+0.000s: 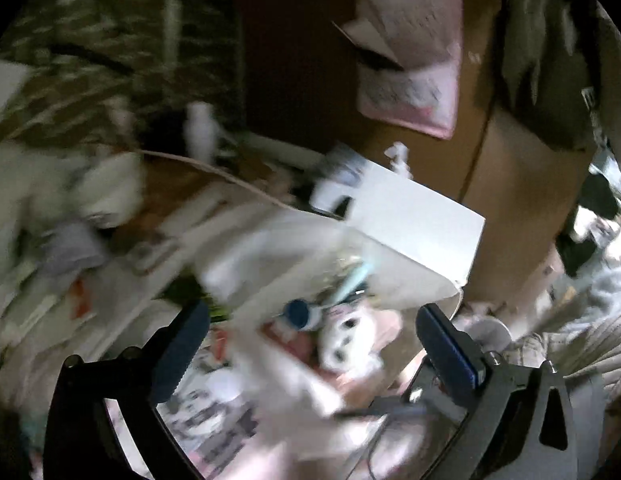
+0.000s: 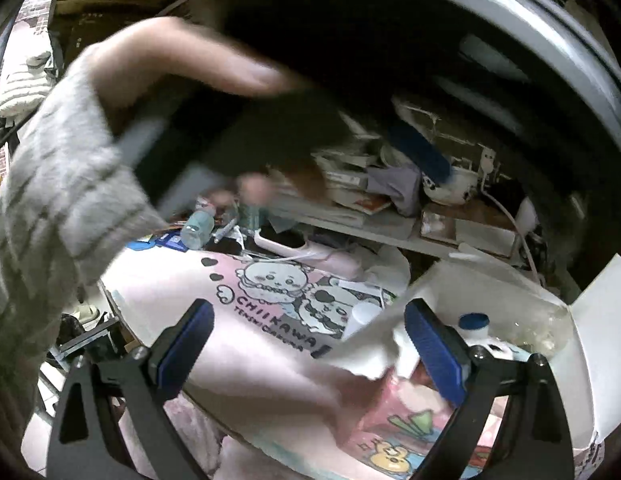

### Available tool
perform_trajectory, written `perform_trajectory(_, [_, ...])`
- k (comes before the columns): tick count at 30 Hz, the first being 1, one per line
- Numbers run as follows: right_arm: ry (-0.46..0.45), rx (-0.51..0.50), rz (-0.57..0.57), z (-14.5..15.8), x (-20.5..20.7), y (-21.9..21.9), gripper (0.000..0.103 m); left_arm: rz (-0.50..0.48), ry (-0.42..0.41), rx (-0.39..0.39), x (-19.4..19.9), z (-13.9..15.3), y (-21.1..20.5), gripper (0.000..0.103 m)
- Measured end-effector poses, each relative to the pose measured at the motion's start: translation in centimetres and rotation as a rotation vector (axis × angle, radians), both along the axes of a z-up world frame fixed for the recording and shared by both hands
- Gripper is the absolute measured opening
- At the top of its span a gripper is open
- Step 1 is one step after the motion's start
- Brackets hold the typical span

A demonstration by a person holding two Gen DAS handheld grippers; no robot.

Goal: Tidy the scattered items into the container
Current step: 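Lower the right gripper onto the white cylindrical cup and grasp it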

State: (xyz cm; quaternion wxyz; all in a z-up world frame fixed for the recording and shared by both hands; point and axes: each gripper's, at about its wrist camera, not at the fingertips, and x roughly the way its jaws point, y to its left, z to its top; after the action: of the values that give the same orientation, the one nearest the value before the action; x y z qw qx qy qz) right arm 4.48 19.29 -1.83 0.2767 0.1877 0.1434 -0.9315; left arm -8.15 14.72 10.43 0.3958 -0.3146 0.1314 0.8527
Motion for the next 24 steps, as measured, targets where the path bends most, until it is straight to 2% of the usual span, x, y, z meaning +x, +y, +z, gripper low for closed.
perform_trajectory(4, [-0.038,-0.029,0.008,0.1,-0.4,-0.9,0.095,0.2,0.11,-0.005,2.5,0.1,-5.5,0.103])
perform_trajectory(6, [-0.053,-0.056,0.005,0.3,-0.8,-2.1,0.095,0.338,0.17,-0.007,4.1,-0.4,-8.7,0.103])
perform_trajectory(9, [-0.06,-0.06,-0.017,0.2,-1.2,-3.9,0.103,0.48,0.208,0.011,6.1,-1.8,-12.5,0.103])
perform_trajectory(12, [-0.077,-0.059,-0.026,0.0,-1.8,-6.0,0.103,0.66,0.236,-0.006,7.8,-3.7,-16.3,0.103])
perform_trajectory(14, [-0.067,-0.046,-0.049,-0.4,-2.1,-7.5,0.103,0.769,0.231,0.017,8.8,-4.8,-18.9,0.103])
perform_trajectory(19, [-0.105,-0.044,-0.088,-1.9,-4.2,-9.9,0.103,0.936,0.204,0.063,10.6,-7.4,-22.6,0.103])
perform_trajectory(22, [-0.115,-0.058,-0.178,-2.9,-6.2,-10.3,0.103,1.012,0.182,0.057,11.2,-9.1,-23.8,0.103])
perform_trajectory(24, [-0.106,-0.07,-0.285,-3.5,-7.9,-10.1,0.103,1.045,0.154,0.063,11.4,-10.2,-24.5,0.103])
